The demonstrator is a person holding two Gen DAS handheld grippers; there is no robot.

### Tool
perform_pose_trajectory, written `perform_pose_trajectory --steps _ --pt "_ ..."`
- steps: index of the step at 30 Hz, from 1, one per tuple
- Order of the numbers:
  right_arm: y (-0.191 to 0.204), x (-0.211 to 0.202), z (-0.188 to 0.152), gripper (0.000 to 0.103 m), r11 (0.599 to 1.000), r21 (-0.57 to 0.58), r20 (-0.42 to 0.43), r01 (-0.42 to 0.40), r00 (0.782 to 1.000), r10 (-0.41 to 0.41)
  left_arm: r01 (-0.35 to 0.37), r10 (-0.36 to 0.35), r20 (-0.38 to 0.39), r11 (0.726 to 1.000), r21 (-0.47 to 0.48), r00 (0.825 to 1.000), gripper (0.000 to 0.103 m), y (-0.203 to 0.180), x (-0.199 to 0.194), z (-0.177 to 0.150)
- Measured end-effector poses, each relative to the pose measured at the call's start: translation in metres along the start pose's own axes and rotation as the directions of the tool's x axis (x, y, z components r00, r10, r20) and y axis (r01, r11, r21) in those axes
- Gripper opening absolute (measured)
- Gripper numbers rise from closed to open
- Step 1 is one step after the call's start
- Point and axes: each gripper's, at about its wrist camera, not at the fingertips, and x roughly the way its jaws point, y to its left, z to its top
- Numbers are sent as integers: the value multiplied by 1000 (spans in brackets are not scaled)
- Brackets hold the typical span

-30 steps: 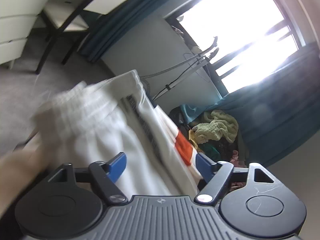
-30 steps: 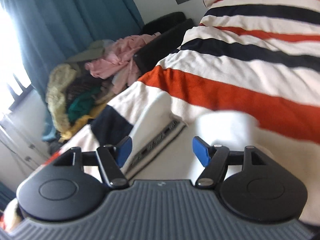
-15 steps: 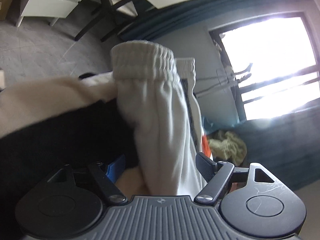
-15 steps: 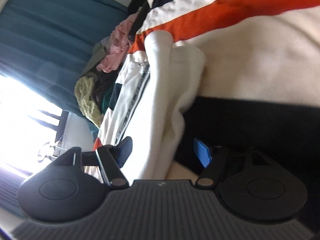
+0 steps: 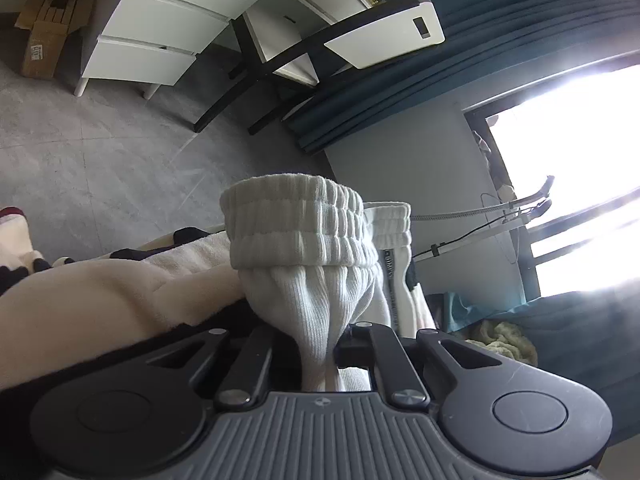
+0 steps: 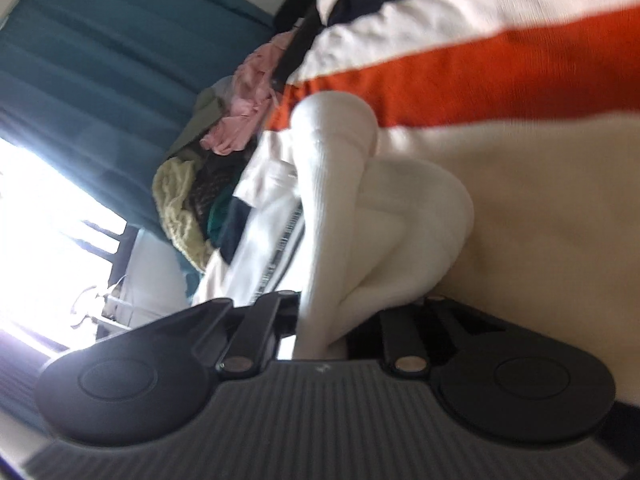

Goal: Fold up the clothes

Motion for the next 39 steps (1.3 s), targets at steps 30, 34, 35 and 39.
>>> perform_pose_trajectory --steps 30,34,35,39 --pt "-133 -219 -27 42 995 96 -75 29 997 -22 -165 258 -119 846 507 959 74 113 -249 -31" --pt "-136 -211 -30 56 993 113 -65 -27 997 35 -213 294 -30 757 618 955 78 83 -276 -52" --pt "-136 -209 -30 56 993 112 -60 -37 997 44 -209 286 -20 743 636 958 79 74 -280 -59" --pt "-134 -202 -31 57 992 114 -42 -46 998 51 -177 238 12 689 703 971 80 37 -282 -96"
